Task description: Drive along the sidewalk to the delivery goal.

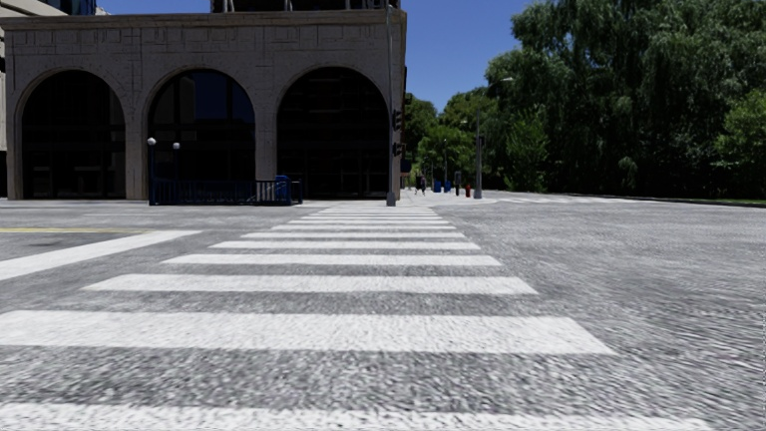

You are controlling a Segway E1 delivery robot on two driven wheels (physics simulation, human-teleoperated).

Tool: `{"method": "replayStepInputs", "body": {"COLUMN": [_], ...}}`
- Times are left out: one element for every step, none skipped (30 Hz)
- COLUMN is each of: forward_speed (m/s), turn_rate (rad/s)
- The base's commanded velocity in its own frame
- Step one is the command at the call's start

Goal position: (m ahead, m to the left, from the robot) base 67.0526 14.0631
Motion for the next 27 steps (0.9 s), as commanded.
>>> {"method": "replayStepInputs", "body": {"forward_speed": [1.61,1.61,1.61,1.62,1.62,1.62,1.62,1.62,1.62,1.62,1.62,1.63,1.63,2.00,2.00,2.00,2.00,2.00,2.00,2.00,2.00,2.00,2.00,2.00,2.00,2.00,2.00], "turn_rate": [0.00,0.00,0.00,0.00,0.00,0.00,0.00,0.00,0.00,0.00,0.00,0.00,0.00,0.00,0.00,0.00,0.00,0.00,0.00,0.00,0.00,0.00,0.00,0.00,0.00,0.00,0.00]}}
